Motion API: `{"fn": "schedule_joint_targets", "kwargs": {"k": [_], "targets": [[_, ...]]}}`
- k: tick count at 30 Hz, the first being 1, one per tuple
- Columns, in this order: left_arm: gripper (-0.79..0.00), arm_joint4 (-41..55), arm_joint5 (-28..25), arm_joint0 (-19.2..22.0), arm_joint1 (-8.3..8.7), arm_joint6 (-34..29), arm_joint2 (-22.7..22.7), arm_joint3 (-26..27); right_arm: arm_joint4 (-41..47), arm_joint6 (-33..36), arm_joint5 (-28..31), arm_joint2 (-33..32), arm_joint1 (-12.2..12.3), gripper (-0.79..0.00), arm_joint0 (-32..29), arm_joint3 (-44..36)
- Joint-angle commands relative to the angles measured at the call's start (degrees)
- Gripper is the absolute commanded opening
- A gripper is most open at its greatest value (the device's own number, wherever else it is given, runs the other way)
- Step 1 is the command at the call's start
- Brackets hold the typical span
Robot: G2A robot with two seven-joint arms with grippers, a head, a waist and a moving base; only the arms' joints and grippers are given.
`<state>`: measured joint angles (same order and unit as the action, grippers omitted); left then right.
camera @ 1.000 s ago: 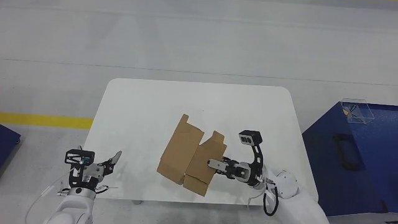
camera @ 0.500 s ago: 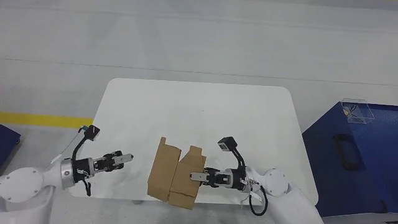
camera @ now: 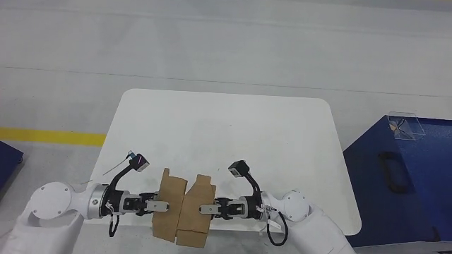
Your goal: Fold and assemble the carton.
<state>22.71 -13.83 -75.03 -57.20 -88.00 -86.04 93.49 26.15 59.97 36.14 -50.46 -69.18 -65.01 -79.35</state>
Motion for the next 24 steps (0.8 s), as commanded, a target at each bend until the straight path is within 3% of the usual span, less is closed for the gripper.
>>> {"fn": "schedule_joint_targets", "kwargs": {"k": [1, 5, 12, 13, 20, 22, 24], "targets": [[-0.785, 1.4, -0.2, 0.0, 0.86, 0.0, 0.7, -0.2, -0.3, -0.1, 0.0, 0.3, -0.1, -0.785, 0.3, 0.2], [-0.785, 3.8, -0.7, 0.4, 2.61, 0.0, 2.3, -0.8, -0.5, -0.3, -0.1, 0.7, -0.3, -0.785, 0.5, 0.2], [-0.785, 4.2, -0.7, 0.4, 2.75, 0.0, 2.5, -0.8, 1.6, -0.2, -0.7, 0.9, -0.4, -0.785, 0.3, 0.0], [-0.785, 4.2, -0.7, 0.4, 2.75, 0.0, 2.5, -0.8, 1.6, -0.2, -0.7, 0.9, -0.4, 0.000, 0.3, 0.0], [-0.785, 4.0, -0.9, 0.4, 2.75, 0.6, 2.4, -0.8, 1.6, -0.2, -0.7, 0.9, -0.4, 0.000, 0.3, 0.0], [-0.785, 3.1, -2.3, -0.2, 2.59, 7.4, 1.6, -0.4, 0.3, -2.5, -0.5, -0.1, -0.3, 0.000, 0.3, -0.5], [-0.785, 6.7, -4.4, -1.5, 2.05, 13.4, 2.4, 0.4, -0.5, -6.5, 3.2, -2.5, -0.1, 0.000, -0.7, -2.4]]}}
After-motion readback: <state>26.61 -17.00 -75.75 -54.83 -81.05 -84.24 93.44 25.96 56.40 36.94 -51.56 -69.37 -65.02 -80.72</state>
